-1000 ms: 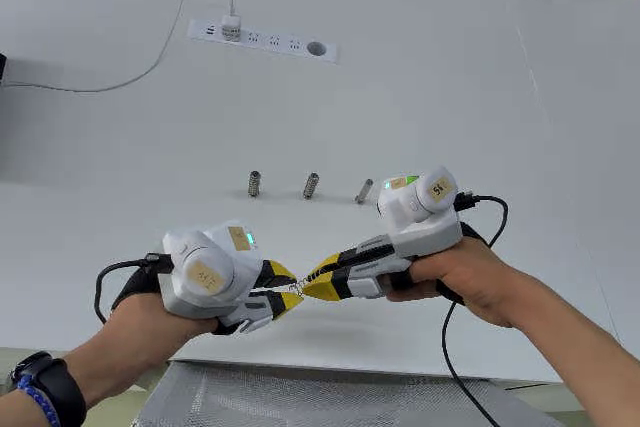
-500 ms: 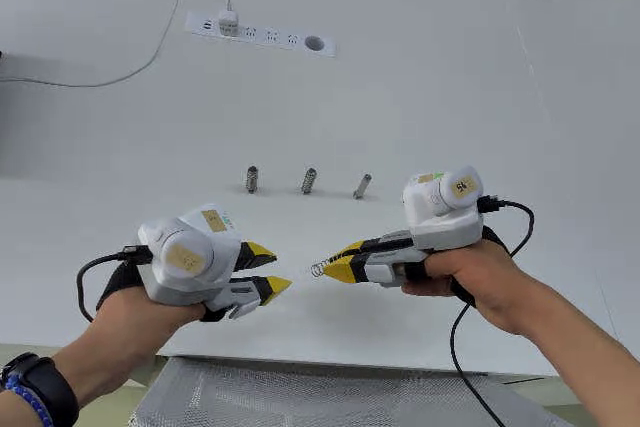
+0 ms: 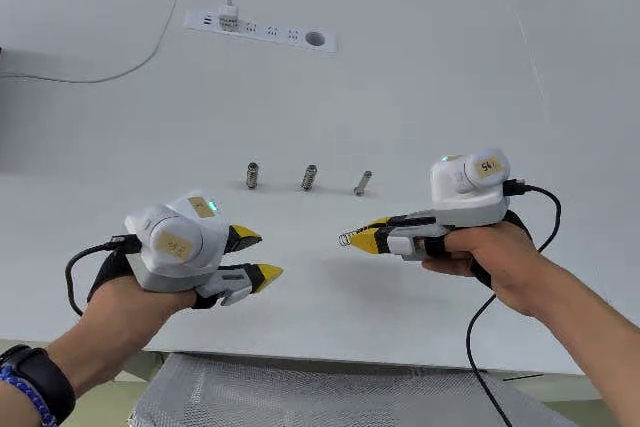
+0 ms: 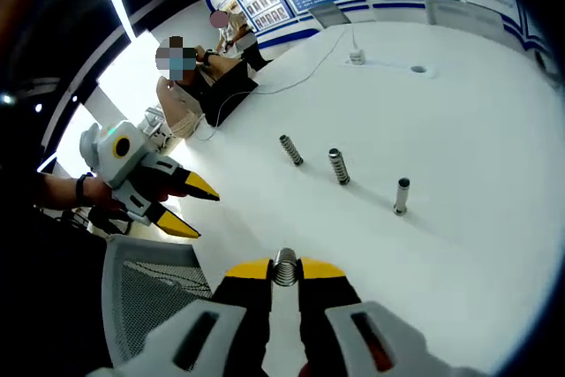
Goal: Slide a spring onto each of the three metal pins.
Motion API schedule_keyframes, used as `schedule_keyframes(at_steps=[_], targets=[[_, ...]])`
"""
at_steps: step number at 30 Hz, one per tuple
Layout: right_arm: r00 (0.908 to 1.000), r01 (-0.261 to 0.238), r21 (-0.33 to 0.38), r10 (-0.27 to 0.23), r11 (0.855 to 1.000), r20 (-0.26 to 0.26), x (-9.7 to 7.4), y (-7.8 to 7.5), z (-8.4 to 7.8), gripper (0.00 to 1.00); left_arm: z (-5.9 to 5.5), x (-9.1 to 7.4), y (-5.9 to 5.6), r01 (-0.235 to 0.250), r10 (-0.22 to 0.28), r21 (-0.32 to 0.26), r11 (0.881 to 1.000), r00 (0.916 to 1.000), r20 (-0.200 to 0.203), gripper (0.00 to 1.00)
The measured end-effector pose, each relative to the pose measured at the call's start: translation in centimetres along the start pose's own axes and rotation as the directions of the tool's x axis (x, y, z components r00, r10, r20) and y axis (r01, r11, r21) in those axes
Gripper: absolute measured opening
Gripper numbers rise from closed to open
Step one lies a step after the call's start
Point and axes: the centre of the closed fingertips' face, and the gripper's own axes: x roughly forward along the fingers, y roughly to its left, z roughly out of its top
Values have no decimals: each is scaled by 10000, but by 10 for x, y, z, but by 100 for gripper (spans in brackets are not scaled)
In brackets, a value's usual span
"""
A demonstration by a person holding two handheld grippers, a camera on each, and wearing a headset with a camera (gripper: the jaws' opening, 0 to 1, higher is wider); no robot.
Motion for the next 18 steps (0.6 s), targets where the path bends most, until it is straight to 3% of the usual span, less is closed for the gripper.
schedule_keyframes(at_steps=[7, 18], targets=[[9996, 297, -126, -298, 9995, -33, -5, -15, 5, 12, -1, 3, 12, -220, 223, -384, 9990, 9997, 84, 34], [9950, 962, -622, -977, 9934, -226, -15, -41, 22, 12, 10, 5, 28, -714, 741, -770, 9945, 9967, 331, 41]])
